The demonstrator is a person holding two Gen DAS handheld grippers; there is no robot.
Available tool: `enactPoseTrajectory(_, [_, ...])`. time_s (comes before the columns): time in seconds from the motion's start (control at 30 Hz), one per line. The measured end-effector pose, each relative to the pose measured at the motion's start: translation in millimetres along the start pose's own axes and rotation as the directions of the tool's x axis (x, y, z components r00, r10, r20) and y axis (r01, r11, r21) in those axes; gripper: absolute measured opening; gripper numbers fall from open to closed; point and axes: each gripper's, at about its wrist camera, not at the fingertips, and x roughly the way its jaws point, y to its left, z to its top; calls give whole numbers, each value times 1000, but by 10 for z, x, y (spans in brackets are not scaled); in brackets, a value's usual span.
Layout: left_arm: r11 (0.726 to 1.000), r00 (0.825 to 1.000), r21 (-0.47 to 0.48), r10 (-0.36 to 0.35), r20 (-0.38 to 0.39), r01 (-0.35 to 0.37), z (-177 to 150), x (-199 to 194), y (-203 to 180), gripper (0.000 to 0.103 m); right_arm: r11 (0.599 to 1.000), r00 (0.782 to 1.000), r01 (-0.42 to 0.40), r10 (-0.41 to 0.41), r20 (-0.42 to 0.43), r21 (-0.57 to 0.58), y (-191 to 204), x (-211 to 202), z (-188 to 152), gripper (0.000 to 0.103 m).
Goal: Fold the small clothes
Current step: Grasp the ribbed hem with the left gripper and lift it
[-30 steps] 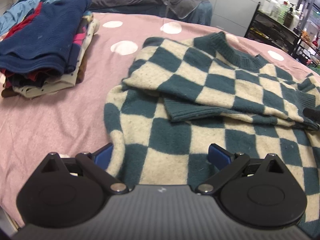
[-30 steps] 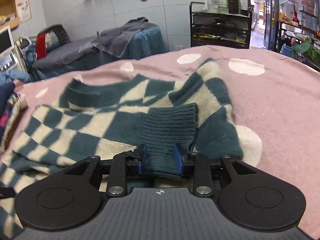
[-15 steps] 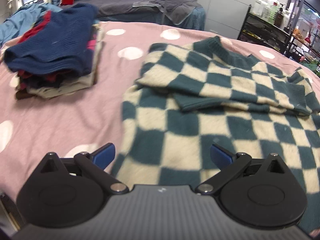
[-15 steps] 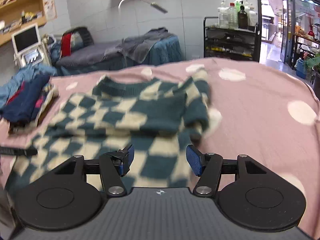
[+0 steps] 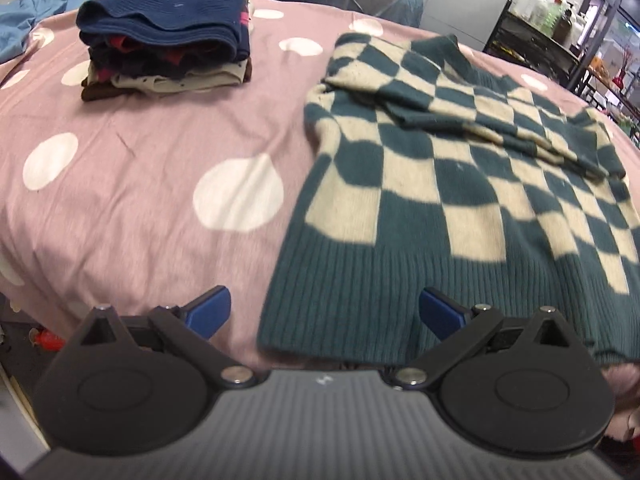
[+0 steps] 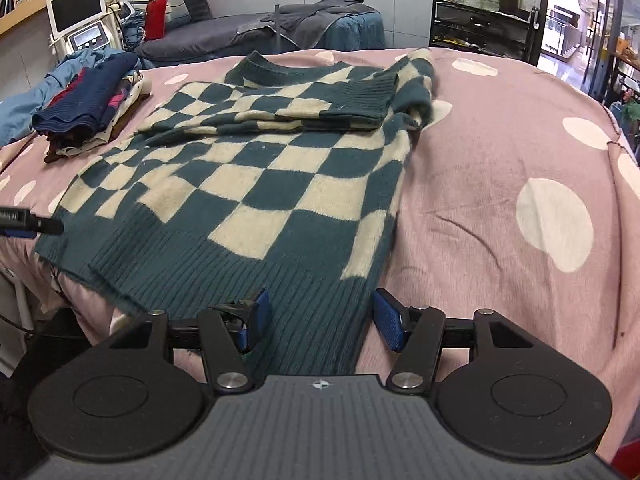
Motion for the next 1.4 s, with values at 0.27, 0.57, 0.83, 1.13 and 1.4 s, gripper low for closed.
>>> enactPoseTrajectory(0.27, [1000, 999, -7, -23, -49, 23, 25, 15, 121, 70, 999, 999, -42, 42, -18, 35, -93, -80, -107, 92])
enactPoseTrajectory(0.57, [998, 995, 39, -54, -79, 57, 17, 96, 29, 51, 995, 997, -75, 77, -31, 66, -77, -87, -136, 87])
enactPoseTrajectory(0.83, [994, 992, 21, -109, -67, 111, 43, 104, 60, 20, 989, 994, -102, 105, -22, 110, -134, -97, -152, 51])
enactPoseTrajectory(1.13, [994, 991, 31, -98, -89, 101, 83, 84, -45, 9, 974, 990, -133, 140, -29, 186, -166, -121, -130, 16])
enactPoseTrajectory(1.4, [994, 994, 79, -62, -94, 70, 205, 81, -191, 9, 973, 989, -142, 149, -25, 181, -160, -131, -46, 16])
